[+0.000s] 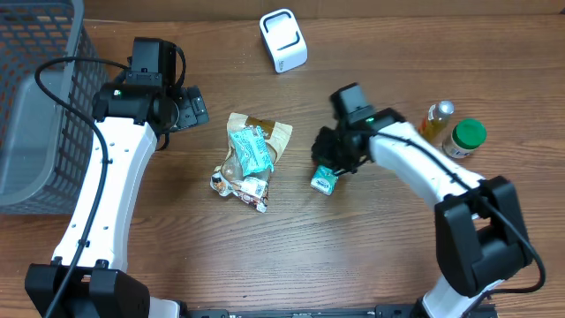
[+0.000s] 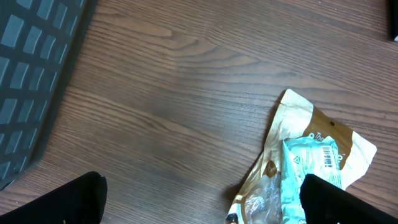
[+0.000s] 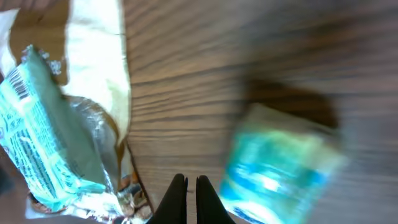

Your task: Scan the item barcode

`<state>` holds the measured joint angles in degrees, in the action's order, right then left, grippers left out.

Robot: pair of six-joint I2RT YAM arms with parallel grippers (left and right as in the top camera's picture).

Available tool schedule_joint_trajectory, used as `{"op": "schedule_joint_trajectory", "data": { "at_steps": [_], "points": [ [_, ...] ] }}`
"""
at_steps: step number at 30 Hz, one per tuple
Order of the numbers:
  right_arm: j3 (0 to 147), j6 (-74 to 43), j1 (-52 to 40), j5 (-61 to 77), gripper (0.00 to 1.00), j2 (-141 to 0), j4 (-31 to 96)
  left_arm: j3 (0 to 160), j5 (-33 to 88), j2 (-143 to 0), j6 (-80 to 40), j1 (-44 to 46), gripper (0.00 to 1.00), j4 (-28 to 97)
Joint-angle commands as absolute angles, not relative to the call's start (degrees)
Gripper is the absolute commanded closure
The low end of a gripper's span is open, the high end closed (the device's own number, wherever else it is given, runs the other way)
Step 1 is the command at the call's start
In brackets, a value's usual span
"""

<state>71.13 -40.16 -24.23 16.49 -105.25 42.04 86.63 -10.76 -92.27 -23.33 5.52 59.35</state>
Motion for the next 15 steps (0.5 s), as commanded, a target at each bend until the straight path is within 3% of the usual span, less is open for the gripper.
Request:
{"op": "schedule_joint_trajectory", "data": {
  "at_steps": [1, 7, 15],
  "points": [
    [72.05, -41.65, -29.39, 6.15, 0.96, -104.27, 40.36, 87.22, -10.92, -92.20, -21.82, 5.69, 0.00, 59.37],
    [71.99, -43.40, -36.49, -7.16, 0.96, -104.88, 39.48, 87.22, -10.92, -92.20, -21.82, 5.69, 0.00, 59.35],
    [71.96, -43.90, -37.91, -7.73, 0.96, -107.28, 39.31, 87.22, -10.92, -92.20, -21.82, 5.69, 0.00, 59.37]
  ]
}}
